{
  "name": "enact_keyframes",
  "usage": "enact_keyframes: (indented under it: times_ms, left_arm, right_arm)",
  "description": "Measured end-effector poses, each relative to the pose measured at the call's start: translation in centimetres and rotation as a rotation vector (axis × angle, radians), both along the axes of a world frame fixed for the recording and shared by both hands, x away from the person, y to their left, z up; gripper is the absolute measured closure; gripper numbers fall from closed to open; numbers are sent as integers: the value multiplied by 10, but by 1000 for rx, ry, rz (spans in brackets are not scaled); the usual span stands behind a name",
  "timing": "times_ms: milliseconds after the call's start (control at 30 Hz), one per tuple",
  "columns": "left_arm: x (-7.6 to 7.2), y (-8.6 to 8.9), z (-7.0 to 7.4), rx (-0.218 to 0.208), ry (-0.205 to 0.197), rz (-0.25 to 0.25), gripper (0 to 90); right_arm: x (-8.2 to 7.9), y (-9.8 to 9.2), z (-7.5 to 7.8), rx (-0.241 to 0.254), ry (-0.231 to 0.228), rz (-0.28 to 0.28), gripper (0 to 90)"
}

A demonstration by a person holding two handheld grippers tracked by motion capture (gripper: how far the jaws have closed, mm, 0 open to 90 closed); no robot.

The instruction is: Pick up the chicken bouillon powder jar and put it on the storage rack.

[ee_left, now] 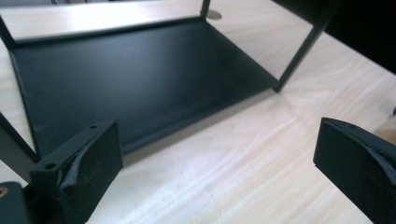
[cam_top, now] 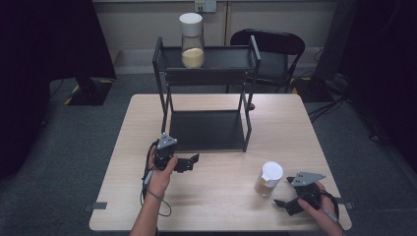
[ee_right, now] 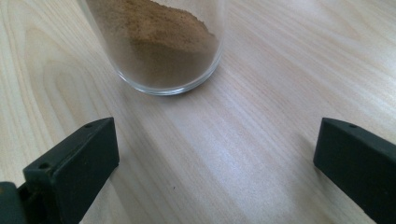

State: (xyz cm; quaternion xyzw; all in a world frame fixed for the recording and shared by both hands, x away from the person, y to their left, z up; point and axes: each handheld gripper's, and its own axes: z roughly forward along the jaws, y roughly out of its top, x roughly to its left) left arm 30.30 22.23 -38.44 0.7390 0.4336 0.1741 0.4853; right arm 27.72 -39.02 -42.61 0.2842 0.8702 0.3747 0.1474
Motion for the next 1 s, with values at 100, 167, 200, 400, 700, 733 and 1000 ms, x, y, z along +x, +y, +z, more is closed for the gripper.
enact_keyframes:
  times_ms: [100,167,200,400,700,733,1000]
  left_arm:
    - [-2,-1,-6,-2,8,-5,9]
    - [-3,-1,-10,5,17,-13,9]
    - [-5,-1,-13,7,19,-12,9]
    - [-10,2,-25,3,48,-6,10]
    - [-17,4,-36,56,83,13,12]
    - [-18,5,-37,61,88,15,12]
    - [-23,3,-43,103,109,17,14]
  right_arm:
    - [0,0,0,0,0,0,0]
    - [0,0,0,0,-1,0,0]
    - [0,0,0,0,0,0,0]
    - [0,0,0,0,0,0,0]
    - [0,0,0,0,0,-1,0]
    - [0,0,0,0,0,-1,0]
    - [0,0,0,0,0,-1,0]
